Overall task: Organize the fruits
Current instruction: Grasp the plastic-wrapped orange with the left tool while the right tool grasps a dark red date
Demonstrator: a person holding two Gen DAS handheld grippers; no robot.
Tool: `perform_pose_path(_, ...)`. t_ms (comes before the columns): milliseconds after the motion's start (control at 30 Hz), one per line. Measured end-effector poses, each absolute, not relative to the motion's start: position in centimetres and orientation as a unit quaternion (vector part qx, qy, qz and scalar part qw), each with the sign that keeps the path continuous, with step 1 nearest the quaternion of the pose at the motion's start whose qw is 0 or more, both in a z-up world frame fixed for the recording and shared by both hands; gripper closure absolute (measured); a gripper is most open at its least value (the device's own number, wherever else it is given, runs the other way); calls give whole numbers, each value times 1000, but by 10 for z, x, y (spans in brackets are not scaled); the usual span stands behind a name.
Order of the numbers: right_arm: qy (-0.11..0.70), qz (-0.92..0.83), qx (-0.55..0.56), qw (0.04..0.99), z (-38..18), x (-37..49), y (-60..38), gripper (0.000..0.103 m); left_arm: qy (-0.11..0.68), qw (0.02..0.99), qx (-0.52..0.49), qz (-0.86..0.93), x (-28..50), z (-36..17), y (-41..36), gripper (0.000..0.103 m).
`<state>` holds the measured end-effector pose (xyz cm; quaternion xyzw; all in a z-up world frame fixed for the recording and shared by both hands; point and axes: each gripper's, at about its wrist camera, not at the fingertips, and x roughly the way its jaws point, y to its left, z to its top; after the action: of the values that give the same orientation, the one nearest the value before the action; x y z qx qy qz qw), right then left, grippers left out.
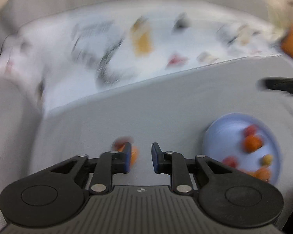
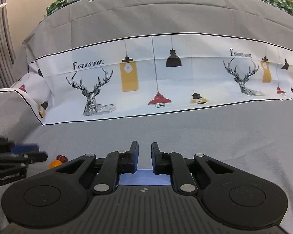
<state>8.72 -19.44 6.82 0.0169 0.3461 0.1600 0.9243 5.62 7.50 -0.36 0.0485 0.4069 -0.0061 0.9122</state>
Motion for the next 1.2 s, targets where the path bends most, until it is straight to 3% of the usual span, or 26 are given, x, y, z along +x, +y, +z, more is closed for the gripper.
perform_pose_path(133,351,169,19,921,66,88,-184,88,406,911,-72,26,66,2,114,80)
perform_pose_path(267,358,185,21,915,62,88,-172,88,424,901,-87,35,76,-6,118,76)
perform_pose_path(433,370,210,23,905,58,92,-154,88,455,888,-61,28,89,-26,104,54)
perform_pose_path(500,372,219,19,902,56,95,-146,88,464,884,-52,32,94,-36,101,51)
perform_pose_path(733,379,245,11,892,50,104,-123,87,490,870,-43,33,112,-59,102,52)
perform_pose_path(800,386,250,15,888,47,108,-118,87,496,866,-44,33,113,-60,105,62)
perform_pose_path(1200,415,330,-8,848,14,132,-43,87,525,836,-85,133,98,-48,144,63)
